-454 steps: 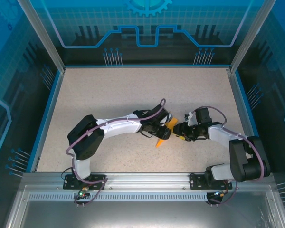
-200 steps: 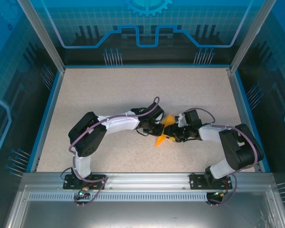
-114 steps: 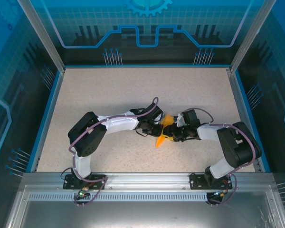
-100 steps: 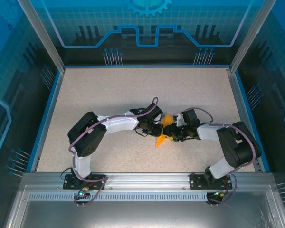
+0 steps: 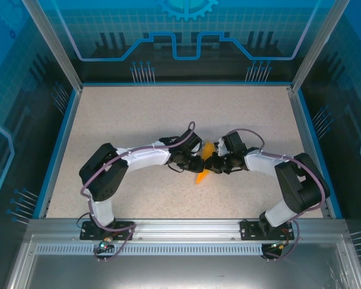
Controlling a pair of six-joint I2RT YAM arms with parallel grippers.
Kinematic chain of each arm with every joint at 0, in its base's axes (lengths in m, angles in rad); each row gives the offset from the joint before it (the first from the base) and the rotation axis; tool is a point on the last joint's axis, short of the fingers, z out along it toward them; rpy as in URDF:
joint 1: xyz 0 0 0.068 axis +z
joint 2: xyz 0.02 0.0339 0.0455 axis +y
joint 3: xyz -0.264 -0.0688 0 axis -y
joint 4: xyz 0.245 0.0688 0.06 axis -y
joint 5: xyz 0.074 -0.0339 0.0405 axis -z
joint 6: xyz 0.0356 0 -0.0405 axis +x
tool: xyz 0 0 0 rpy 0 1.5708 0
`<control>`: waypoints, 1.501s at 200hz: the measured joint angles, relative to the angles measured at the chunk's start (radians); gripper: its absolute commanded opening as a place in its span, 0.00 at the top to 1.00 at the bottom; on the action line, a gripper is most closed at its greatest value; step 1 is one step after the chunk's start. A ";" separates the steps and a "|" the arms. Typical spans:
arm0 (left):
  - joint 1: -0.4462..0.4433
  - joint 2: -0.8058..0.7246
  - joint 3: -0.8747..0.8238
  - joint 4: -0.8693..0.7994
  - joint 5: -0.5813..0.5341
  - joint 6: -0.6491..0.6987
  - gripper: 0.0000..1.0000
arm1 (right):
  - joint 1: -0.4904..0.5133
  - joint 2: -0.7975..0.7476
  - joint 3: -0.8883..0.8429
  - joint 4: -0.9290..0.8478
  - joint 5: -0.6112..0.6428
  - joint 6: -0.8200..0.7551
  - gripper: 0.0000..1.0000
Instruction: Fold a paper plane with a square sheet of paper (pick it up from the middle)
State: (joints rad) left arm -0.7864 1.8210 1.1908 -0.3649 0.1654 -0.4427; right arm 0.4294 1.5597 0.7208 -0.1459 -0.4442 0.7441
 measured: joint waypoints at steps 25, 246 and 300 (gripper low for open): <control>0.043 -0.099 -0.024 -0.025 0.001 0.004 0.56 | 0.066 0.000 0.160 -0.179 0.111 -0.072 0.93; 0.418 -0.442 -0.318 -0.094 0.136 0.016 0.36 | 0.303 0.381 0.679 -0.700 0.514 -0.294 0.74; 0.418 -0.442 -0.317 -0.098 0.140 0.031 0.34 | 0.304 0.380 0.679 -0.700 0.516 -0.298 0.69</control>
State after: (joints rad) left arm -0.3683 1.3788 0.8738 -0.4633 0.3054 -0.4114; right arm 0.7334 1.9396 1.3994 -0.8459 0.0715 0.4458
